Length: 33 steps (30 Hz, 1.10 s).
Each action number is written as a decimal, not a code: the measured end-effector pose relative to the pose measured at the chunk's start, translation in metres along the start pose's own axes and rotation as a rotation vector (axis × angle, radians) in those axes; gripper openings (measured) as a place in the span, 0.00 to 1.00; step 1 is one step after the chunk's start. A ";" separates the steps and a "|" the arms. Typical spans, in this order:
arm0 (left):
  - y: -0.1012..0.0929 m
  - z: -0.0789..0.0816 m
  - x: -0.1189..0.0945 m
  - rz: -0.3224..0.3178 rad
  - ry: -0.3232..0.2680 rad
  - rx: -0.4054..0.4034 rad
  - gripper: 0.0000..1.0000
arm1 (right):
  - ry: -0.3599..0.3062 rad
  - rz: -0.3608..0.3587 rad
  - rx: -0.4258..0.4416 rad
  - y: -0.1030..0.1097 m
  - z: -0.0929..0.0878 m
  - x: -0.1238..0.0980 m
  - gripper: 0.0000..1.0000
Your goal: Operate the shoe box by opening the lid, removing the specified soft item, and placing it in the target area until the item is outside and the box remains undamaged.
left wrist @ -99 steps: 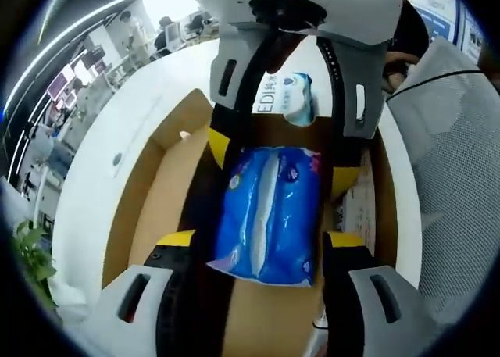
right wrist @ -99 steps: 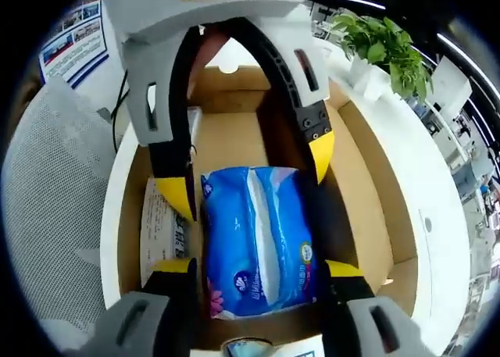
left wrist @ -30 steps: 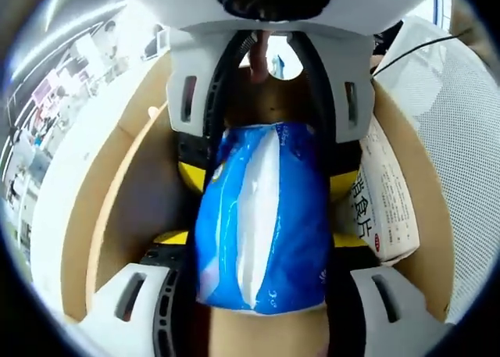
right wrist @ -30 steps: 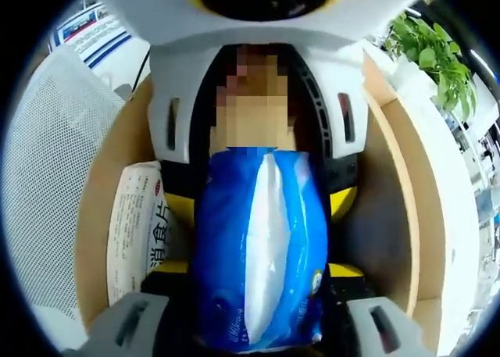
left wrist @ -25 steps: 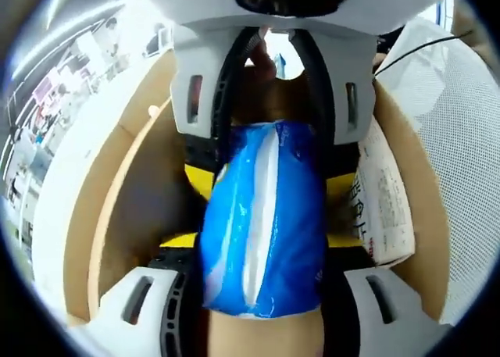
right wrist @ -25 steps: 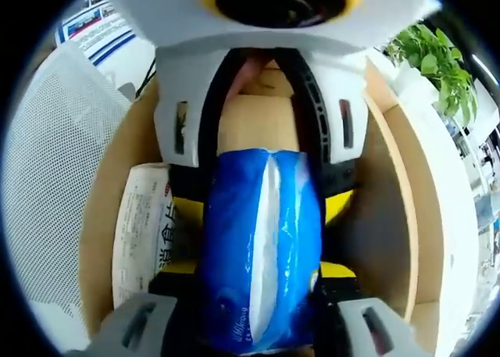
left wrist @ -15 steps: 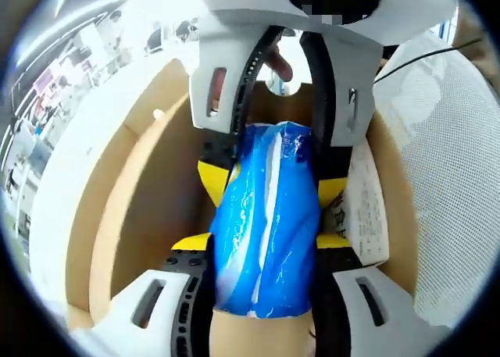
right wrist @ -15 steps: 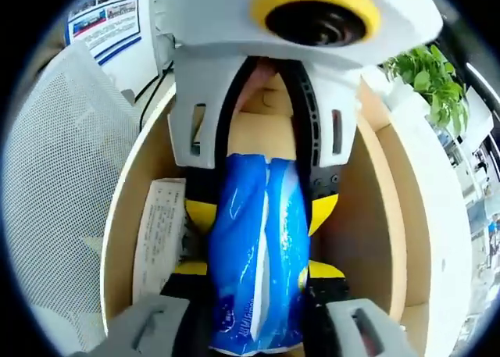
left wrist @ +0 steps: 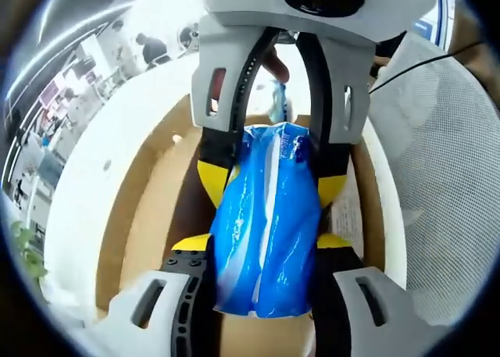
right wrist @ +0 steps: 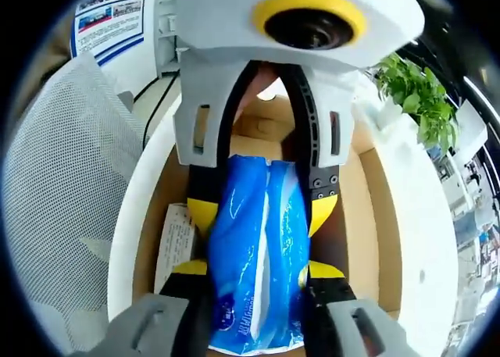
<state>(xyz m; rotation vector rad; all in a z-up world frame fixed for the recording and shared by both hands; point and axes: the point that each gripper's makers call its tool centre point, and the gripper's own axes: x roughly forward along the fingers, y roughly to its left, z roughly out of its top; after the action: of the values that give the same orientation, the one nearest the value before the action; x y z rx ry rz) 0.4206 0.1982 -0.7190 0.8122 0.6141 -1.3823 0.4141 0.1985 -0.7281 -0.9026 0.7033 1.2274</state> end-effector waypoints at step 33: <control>-0.021 0.078 -0.013 0.036 -0.048 0.141 0.47 | 0.032 -0.138 0.002 0.010 -0.021 -0.079 0.41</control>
<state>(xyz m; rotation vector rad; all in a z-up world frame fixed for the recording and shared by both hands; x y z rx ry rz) 0.3918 0.1435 -0.6647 0.8952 0.4671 -1.4200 0.3878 0.1438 -0.6730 -0.9552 0.6563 1.0917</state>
